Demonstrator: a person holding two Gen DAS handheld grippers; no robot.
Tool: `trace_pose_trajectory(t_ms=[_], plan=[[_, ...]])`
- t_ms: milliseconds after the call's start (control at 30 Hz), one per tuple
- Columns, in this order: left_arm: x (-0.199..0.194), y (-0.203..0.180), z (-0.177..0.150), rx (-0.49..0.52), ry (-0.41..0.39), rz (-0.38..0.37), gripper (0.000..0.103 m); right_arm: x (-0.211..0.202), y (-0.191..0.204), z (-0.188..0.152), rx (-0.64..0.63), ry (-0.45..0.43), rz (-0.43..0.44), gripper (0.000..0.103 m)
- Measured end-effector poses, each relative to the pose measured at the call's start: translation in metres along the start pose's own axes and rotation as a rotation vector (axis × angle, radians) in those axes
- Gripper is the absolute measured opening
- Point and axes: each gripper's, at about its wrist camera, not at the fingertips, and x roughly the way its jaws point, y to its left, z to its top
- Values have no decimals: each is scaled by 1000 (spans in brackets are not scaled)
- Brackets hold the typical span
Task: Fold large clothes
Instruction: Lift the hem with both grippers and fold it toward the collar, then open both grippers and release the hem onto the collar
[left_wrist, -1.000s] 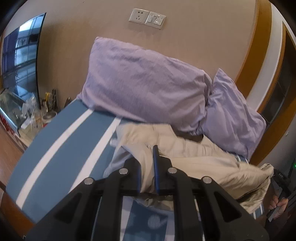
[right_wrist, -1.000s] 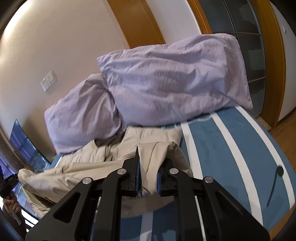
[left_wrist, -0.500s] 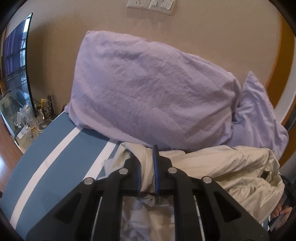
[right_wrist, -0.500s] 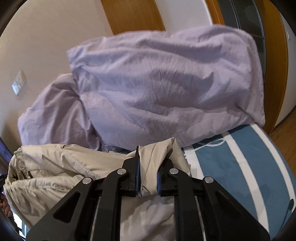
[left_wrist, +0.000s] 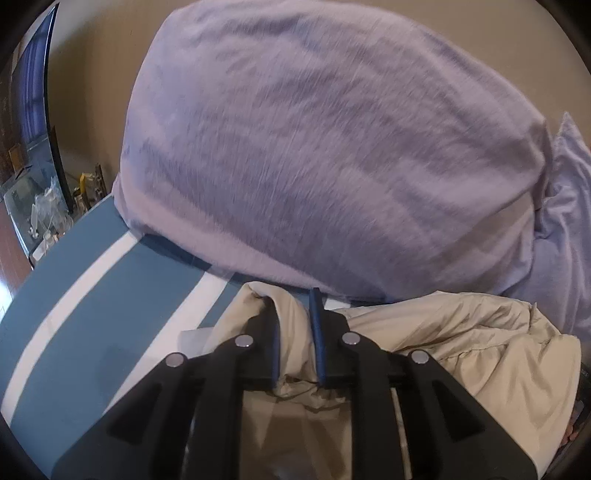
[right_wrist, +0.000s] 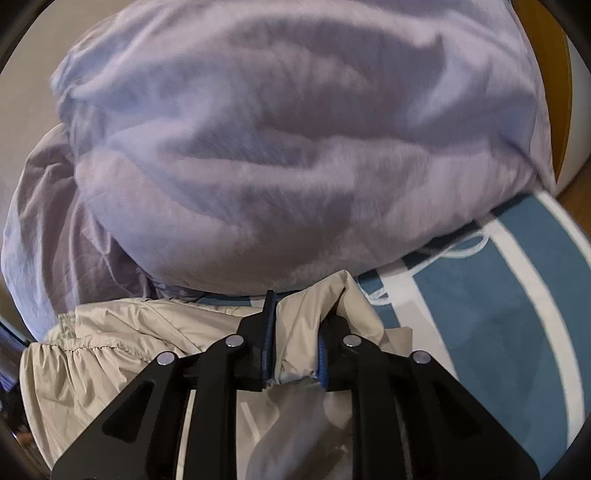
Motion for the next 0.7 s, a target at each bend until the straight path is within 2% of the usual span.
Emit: trace_pose_trajectory(t_ms=[100, 133, 167, 233, 267, 300, 400, 500, 700], plan=[[9, 1, -1, -13, 14, 4, 27, 11, -10, -3, 52, 36, 21, 28], [11, 2, -1, -21, 23, -3, 37, 12, -13, -3, 65, 44, 30, 29], [11, 3, -1, -26, 26, -7, 52, 10, -16, -3, 82, 50, 45, 32], [3, 5, 1, -25, 5, 6, 68, 3, -22, -2, 109, 43, 62, 45], [-2, 6, 2, -18, -8, 12, 75, -4, -24, -1, 119, 27, 65, 57], [-10, 7, 3, -2, -30, 19, 77, -16, -26, 0, 124, -5, 63, 63], [-30, 7, 4, 27, -62, 22, 80, -42, -25, 1, 108, -56, 65, 63], [-49, 3, -1, 36, -75, -6, 81, -56, -10, -3, 72, -59, 99, 63], [-75, -33, -28, 142, -81, -59, 82, -61, 79, -40, -177, 5, 165, 63]])
